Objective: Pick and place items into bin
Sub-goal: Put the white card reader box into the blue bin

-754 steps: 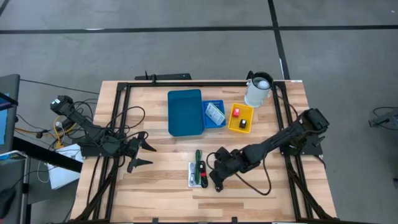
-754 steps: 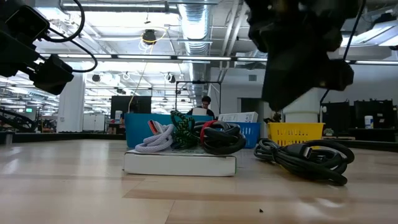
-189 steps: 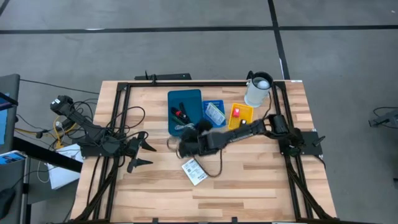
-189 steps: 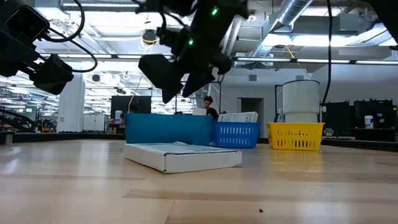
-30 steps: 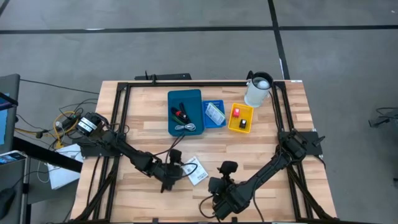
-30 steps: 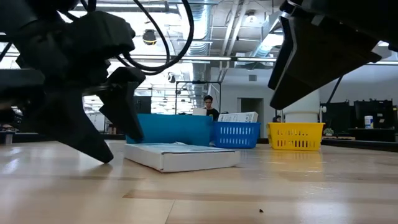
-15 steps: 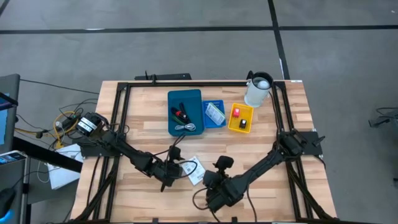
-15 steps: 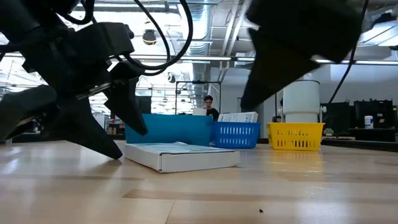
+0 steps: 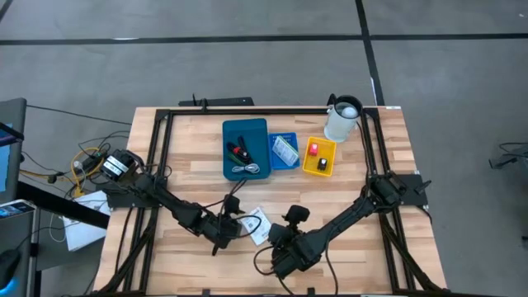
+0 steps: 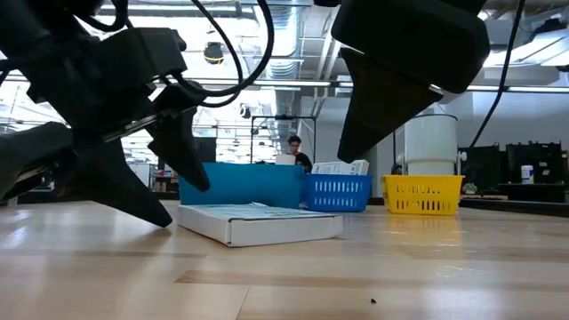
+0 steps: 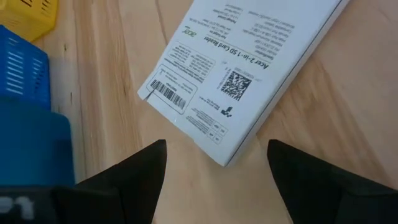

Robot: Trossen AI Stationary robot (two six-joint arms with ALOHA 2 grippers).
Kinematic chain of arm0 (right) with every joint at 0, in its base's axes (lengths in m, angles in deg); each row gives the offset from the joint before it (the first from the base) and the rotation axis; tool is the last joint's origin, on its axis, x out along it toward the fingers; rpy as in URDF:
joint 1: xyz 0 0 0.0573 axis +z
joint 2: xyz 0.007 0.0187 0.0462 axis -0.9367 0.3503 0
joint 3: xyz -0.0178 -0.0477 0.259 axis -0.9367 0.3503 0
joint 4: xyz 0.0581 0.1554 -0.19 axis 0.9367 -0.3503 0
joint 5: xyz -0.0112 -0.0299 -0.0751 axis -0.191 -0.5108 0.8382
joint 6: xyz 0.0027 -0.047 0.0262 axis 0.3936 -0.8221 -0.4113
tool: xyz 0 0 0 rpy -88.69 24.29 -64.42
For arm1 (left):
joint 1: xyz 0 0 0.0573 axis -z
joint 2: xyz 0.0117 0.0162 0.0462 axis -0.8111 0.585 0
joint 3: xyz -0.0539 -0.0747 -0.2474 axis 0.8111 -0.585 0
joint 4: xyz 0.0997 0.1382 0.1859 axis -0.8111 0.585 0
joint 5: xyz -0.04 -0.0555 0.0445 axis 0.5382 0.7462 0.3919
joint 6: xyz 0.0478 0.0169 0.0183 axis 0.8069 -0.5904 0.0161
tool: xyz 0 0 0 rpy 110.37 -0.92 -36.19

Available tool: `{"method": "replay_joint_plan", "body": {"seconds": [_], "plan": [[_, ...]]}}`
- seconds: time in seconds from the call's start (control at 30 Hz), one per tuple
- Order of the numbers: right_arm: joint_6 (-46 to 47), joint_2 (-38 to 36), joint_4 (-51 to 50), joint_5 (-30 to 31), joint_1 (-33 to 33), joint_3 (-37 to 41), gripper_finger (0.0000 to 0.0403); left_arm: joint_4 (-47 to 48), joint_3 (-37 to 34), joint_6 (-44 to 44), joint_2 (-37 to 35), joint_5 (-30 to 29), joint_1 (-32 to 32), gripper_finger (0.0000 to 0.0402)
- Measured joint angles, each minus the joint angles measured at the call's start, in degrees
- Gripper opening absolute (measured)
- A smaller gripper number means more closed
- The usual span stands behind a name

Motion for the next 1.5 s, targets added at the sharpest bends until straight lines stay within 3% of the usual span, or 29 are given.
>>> {"method": "replay_joint_plan", "body": {"seconds": [0.27,0.67,1.5], "plan": [[-0.04,0.0,0.0,-0.02,0.02,0.0,0.0255,-0.39,-0.02,-6.09,-0.02,5.38,-1.09,0.027],[-0.04,0.0,-0.02,-0.04,0.04,0.0,0.0255,-0.54,0.07,0.25,-0.08,8.04,-1.55,0.027],[-0.11,0.0,0.0,-0.02,0.04,0.0,0.0255,-2.32,-0.04,-12.63,0.03,14.14,-4.86,0.027]]}}
